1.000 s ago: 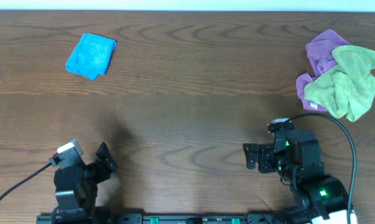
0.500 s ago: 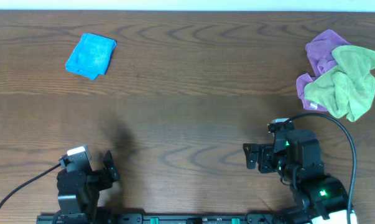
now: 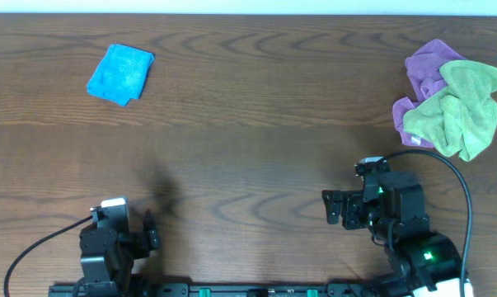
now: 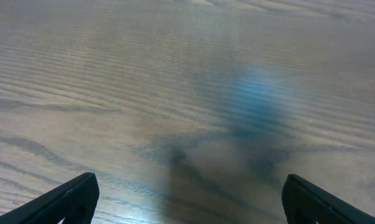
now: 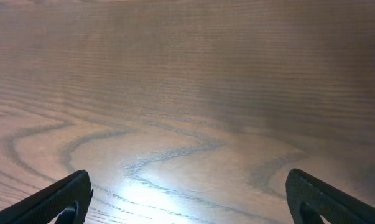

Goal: Fold the cloth

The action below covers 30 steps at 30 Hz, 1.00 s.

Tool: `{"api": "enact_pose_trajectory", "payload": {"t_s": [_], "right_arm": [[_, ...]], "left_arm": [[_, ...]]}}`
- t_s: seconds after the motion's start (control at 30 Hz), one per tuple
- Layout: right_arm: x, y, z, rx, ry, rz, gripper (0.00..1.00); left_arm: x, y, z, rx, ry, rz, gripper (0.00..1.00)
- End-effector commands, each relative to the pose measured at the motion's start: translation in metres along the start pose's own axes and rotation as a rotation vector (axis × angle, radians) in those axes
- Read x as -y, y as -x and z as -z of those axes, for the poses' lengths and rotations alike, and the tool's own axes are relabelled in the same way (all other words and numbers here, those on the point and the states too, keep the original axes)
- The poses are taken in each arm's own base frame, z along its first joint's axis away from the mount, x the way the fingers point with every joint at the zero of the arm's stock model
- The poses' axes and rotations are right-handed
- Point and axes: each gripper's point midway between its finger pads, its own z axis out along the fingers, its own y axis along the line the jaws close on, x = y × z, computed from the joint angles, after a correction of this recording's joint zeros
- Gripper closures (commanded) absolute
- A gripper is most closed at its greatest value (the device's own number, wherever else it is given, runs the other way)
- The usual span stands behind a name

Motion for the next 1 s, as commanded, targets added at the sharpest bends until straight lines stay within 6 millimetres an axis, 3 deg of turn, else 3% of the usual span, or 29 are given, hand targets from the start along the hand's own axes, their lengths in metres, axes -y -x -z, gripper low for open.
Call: {"api": "enact_pose_trajectory", "payload": {"t_s": [0.0,0.97], "right_arm": [[0.0011,0.0005,0.0007,0.003,-0.001,-0.019,0.01],[0.0011,0.0005,0.0007,0.003,-0.001,-0.019,0.01]], "left_arm": [[0.0015,-0.0033,0.0002,-0.002,-0.009,-0.062,0.05],[0.0008,-0.0122,0.0030,-0.018,-0.008,-0.077,0.05]]}}
